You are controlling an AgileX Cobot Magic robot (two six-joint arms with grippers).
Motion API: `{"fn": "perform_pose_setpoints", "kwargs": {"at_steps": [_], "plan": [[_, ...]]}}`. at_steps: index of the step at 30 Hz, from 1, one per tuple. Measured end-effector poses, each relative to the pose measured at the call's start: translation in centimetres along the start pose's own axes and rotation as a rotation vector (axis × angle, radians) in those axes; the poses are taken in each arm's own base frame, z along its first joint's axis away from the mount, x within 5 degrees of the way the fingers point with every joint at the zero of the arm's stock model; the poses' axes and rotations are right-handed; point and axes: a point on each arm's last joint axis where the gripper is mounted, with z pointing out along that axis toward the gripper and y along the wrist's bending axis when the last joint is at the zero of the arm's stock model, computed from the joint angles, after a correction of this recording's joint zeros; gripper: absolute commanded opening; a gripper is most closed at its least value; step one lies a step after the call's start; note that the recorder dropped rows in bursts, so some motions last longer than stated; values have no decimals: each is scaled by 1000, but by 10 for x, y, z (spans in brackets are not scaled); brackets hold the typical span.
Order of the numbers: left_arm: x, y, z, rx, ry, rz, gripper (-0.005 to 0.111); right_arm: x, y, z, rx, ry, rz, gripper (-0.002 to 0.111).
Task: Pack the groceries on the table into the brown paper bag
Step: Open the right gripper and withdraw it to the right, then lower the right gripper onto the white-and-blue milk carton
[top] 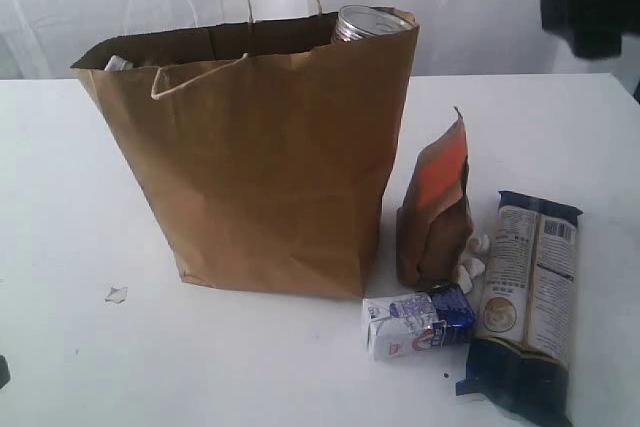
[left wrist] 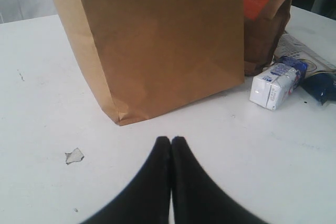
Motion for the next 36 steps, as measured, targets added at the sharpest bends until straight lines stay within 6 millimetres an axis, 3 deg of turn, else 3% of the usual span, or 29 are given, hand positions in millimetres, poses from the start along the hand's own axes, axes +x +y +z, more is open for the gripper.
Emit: {"fn": "perform_pose_setpoints", "kwargs": {"at_steps": [17, 20, 25, 30, 36], "plan": [[0, 0, 0, 0, 0, 0, 0, 117, -21, 50, 108, 331, 149, 75], [0, 0, 0, 0, 0, 0, 0, 130, -24, 61, 116, 364, 191, 83], [0, 0, 0, 0, 0, 0, 0, 153, -23, 109, 136, 518, 238, 86], [0, 0, 0, 0, 0, 0, 0, 154, -17, 118, 82, 498, 201, 83], [0, 0, 0, 0, 0, 0, 0, 143, 10, 98, -120, 422, -273, 81]]}}
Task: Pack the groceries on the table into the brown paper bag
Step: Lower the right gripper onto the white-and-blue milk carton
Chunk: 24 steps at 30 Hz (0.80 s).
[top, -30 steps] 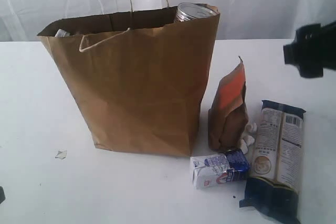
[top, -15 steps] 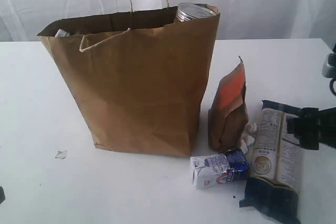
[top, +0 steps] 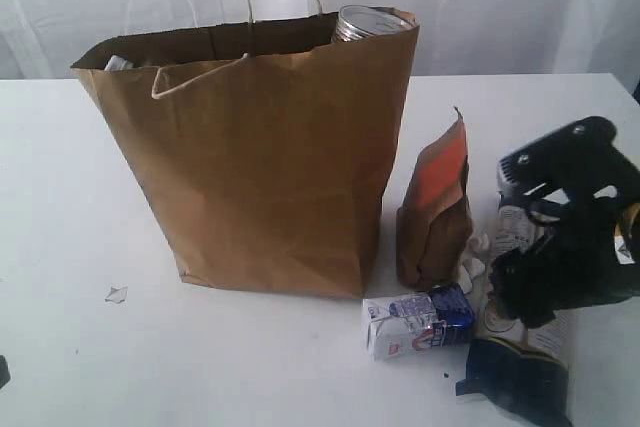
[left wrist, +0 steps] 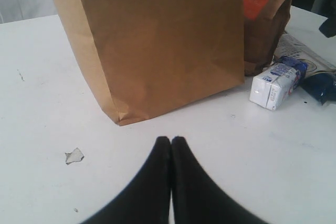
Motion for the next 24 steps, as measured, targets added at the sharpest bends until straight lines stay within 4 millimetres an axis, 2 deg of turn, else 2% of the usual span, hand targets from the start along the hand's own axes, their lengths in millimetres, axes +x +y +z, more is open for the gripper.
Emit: {"fn": "perform_pose_setpoints", "kwargs": {"at_steps": [7, 12, 18, 24], "plan": [[0, 0, 0, 0, 0, 0, 0, -2, 41, -12, -173, 2, -467, 79], [0, 0, 0, 0, 0, 0, 0, 1, 56, -3, -263, 28, -724, 79], [0, 0, 0, 0, 0, 0, 0, -4, 64, 19, -307, 88, -884, 79], [0, 0, 0, 0, 0, 0, 0, -24, 70, 34, -306, 70, -905, 79]]}}
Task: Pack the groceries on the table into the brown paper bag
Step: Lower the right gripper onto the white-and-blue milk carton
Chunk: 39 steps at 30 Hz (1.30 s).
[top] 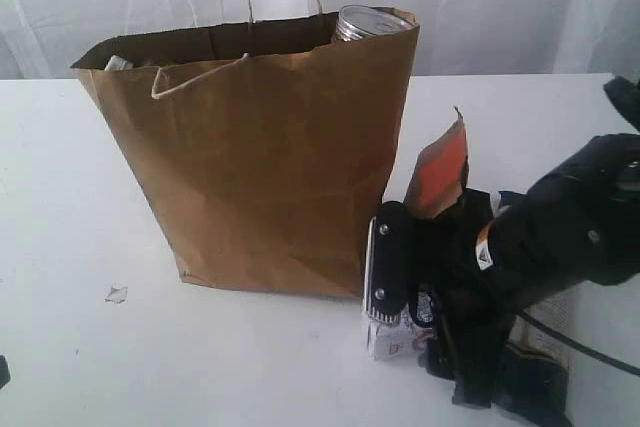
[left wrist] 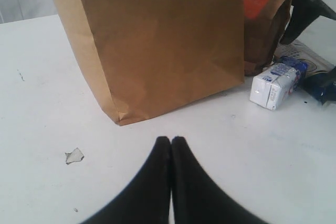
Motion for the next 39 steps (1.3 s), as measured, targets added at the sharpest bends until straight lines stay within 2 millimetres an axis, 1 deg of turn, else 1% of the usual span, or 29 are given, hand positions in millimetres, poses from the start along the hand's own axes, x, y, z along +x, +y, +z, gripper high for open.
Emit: {"fn": "perform_pose_setpoints", "kwargs": {"at_steps": [6, 12, 15, 17, 19, 22, 25, 27, 30, 32, 36, 39], "plan": [[0, 0, 0, 0, 0, 0, 0, -8, -8, 16, -14, 12, -7, 79], [0, 0, 0, 0, 0, 0, 0, -6, -5, 36, -66, 58, -17, 79], [0, 0, 0, 0, 0, 0, 0, -7, -5, 42, -73, 60, -44, 79], [0, 0, 0, 0, 0, 0, 0, -7, -5, 45, -74, 59, -51, 77], [0, 0, 0, 0, 0, 0, 0, -8, -5, 49, -80, 58, -51, 73], [0, 0, 0, 0, 0, 0, 0, -8, -4, 53, -100, 63, -35, 61], [0, 0, 0, 0, 0, 0, 0, -9, -2, 55, -109, 63, -34, 42], [0, 0, 0, 0, 0, 0, 0, -8, -2, 54, -112, 66, -29, 25], [0, 0, 0, 0, 0, 0, 0, -9, -1, 54, -117, 74, 22, 8], [0, 0, 0, 0, 0, 0, 0, -9, 0, 54, -123, 88, 93, 0], [0, 0, 0, 0, 0, 0, 0, -8, 0, 48, -124, 106, 238, 0], [0, 0, 0, 0, 0, 0, 0, -10, 1, 33, -102, 87, 356, 0]]}}
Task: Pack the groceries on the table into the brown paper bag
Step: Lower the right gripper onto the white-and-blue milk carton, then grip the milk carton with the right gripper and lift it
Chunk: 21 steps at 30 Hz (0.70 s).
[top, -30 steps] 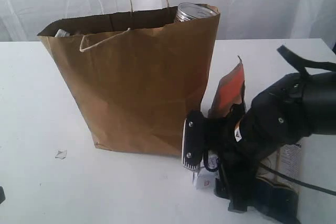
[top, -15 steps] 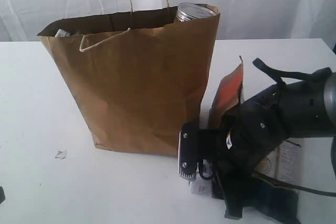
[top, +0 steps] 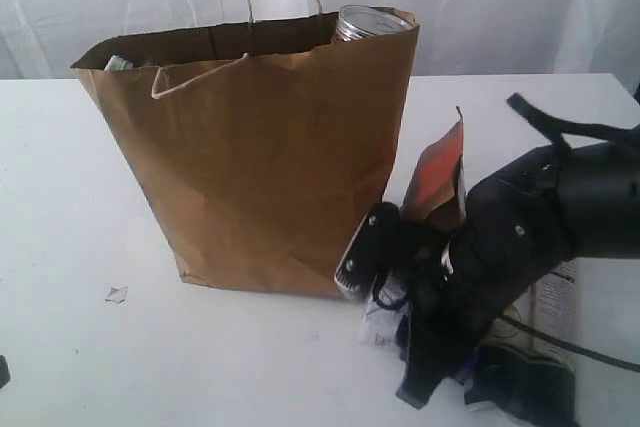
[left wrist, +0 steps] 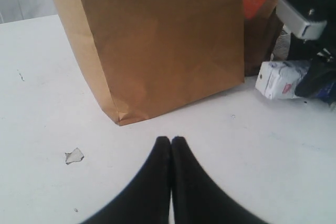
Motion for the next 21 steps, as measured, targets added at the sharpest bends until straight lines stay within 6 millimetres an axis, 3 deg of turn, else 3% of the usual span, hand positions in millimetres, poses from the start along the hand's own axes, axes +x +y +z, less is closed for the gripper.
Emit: {"fn": "perform_pose_setpoints", "kwargs": {"at_steps": [8, 15, 21], "plan": [[0, 0, 0, 0, 0, 0, 0, -6, 21, -84, 20, -305, 195, 0], [0, 0, 0, 0, 0, 0, 0, 0, 45, -140, -12, -523, 177, 0], [0, 0, 0, 0, 0, 0, 0, -16, 39, -192, 80, -743, 117, 0]]}}
